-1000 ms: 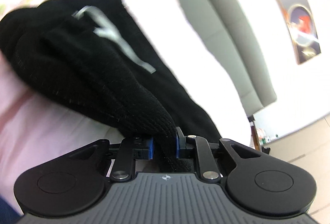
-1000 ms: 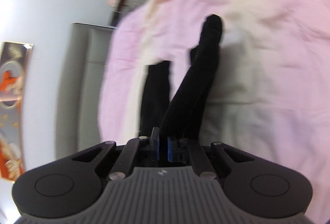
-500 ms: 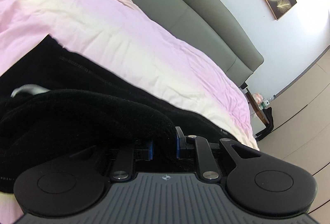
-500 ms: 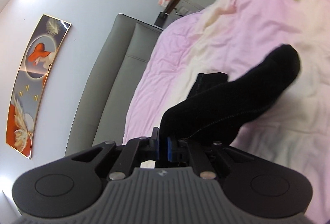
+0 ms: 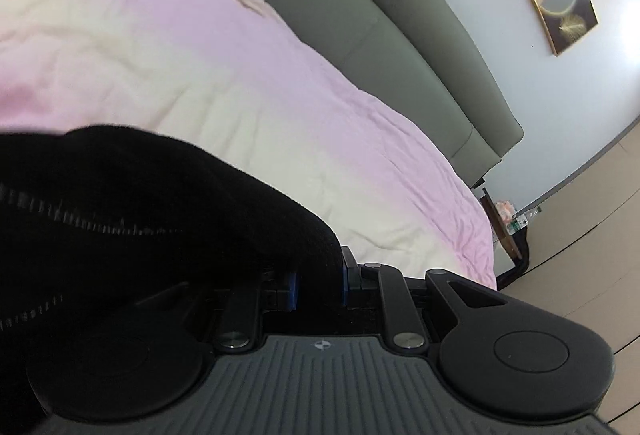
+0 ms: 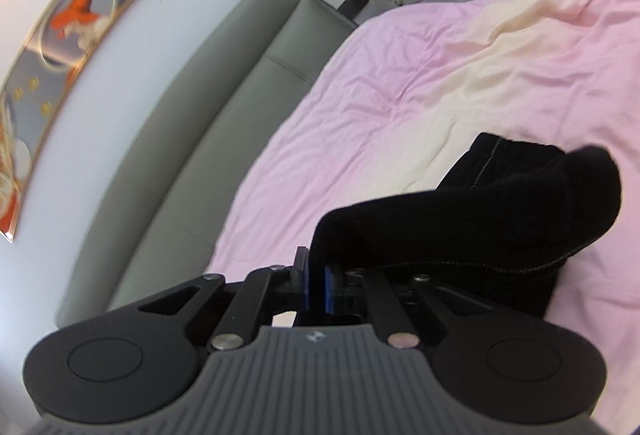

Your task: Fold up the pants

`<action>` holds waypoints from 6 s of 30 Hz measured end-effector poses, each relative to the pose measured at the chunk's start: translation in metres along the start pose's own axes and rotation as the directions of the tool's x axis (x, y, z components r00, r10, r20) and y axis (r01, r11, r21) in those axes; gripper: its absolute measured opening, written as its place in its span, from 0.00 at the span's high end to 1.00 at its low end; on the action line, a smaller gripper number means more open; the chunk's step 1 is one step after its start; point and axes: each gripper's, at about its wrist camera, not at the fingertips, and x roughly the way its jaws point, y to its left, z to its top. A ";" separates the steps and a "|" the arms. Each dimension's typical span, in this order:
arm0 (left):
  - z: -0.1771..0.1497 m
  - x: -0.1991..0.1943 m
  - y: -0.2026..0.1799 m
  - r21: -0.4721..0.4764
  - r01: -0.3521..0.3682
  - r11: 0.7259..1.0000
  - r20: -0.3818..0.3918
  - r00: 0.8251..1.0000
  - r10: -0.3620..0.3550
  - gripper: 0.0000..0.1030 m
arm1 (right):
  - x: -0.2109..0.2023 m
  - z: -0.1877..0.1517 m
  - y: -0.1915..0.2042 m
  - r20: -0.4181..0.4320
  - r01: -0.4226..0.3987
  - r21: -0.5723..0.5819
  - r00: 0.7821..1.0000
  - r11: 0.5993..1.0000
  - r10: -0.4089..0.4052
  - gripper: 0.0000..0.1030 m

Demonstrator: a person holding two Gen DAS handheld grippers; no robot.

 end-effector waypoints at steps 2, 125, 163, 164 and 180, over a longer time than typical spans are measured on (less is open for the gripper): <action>-0.001 0.010 0.014 0.000 -0.011 1.000 -0.016 1.000 0.011 0.80 | 0.029 -0.004 0.011 -0.021 0.050 -0.065 0.998 0.997 -0.052 0.98; 0.025 -0.049 0.103 -0.001 -0.497 0.868 0.146 0.858 0.492 0.09 | -0.062 -0.095 -0.073 -0.023 0.343 -0.087 0.938 0.935 -0.346 0.58; -0.107 -0.088 0.081 -0.634 -0.310 0.708 0.224 0.803 0.553 0.00 | -0.158 -0.124 -0.072 -0.209 -0.070 0.372 0.965 0.926 0.157 0.46; -0.102 -0.085 0.080 -0.635 -0.328 0.700 0.205 0.801 0.562 0.00 | -0.156 -0.123 -0.072 -0.210 -0.070 0.365 0.965 0.928 0.156 0.46; -0.093 -0.091 0.077 -0.539 -0.263 0.800 0.263 0.850 0.456 0.62 | -0.128 -0.130 -0.083 -0.275 -0.063 0.346 0.947 0.936 0.166 0.45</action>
